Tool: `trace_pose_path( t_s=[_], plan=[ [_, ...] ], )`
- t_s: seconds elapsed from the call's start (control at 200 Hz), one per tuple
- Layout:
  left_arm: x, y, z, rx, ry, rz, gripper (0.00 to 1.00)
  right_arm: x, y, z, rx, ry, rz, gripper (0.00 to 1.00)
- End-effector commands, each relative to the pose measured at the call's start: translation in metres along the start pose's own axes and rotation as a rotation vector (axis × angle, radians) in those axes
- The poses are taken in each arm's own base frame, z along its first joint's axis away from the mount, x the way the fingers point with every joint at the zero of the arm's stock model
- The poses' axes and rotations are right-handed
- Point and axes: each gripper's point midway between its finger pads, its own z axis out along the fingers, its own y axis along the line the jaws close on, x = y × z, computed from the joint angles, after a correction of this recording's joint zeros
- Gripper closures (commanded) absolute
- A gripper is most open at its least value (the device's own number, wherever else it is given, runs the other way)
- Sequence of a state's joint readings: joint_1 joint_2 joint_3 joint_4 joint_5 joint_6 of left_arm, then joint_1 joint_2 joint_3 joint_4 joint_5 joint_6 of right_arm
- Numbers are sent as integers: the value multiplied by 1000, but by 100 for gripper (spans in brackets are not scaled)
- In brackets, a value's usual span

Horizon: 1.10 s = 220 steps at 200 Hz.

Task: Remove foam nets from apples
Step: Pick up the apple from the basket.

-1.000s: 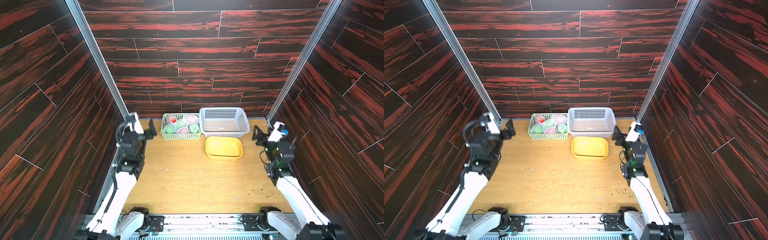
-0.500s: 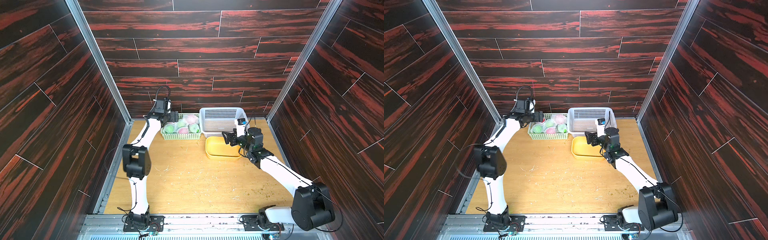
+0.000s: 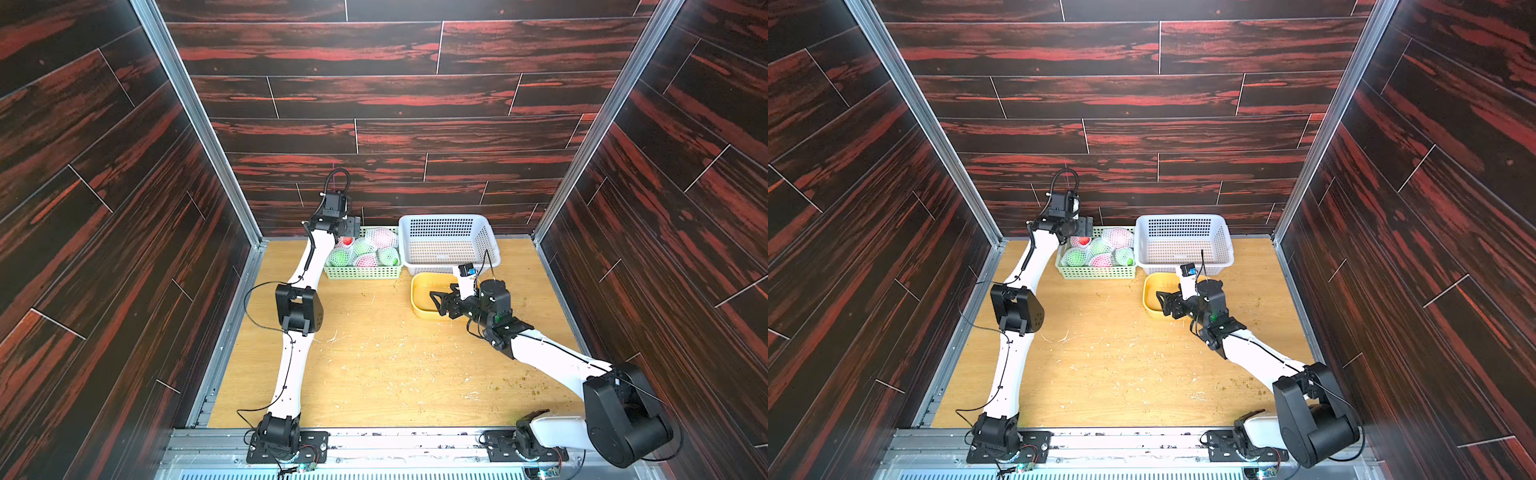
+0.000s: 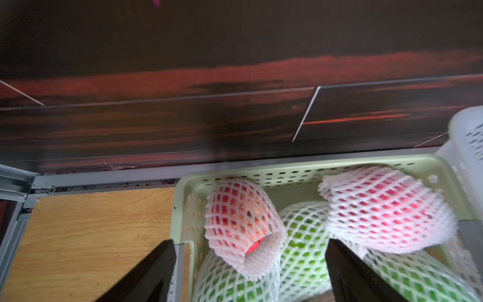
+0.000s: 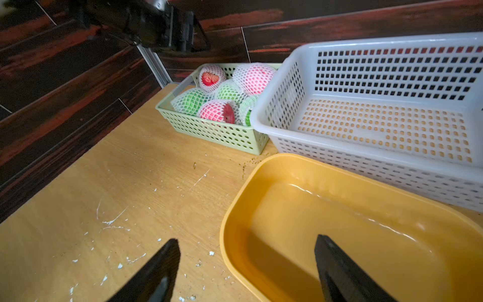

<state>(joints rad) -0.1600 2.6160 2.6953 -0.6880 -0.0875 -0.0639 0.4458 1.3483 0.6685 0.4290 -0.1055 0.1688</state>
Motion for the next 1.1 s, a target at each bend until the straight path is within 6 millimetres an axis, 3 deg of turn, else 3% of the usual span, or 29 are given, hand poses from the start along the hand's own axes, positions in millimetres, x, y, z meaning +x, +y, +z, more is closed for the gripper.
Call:
trace_pose_path(
  t_s=[0.0, 0.205, 0.621, 0.947, 0.972, 1.097],
  plan=[
    [0, 5, -1, -28, 1, 20, 5, -12, 10, 1, -33, -67, -7, 16],
    [4, 7, 16, -46, -17, 47, 4, 2, 18, -2, -65, -73, 7, 15],
    [30, -1, 47, -26, 14, 38, 4, 4, 22, 0, -75, -63, 5, 15],
    [46, 6, 64, -67, 35, 59, 1, 7, 24, 2, -81, -52, 7, 15],
    [39, 6, 65, -68, 1, 56, 0, 8, 23, 3, -80, -50, 7, 15],
    [40, 8, 71, -78, -9, 56, 0, 8, 24, 3, -83, -47, 7, 15]
  ],
)
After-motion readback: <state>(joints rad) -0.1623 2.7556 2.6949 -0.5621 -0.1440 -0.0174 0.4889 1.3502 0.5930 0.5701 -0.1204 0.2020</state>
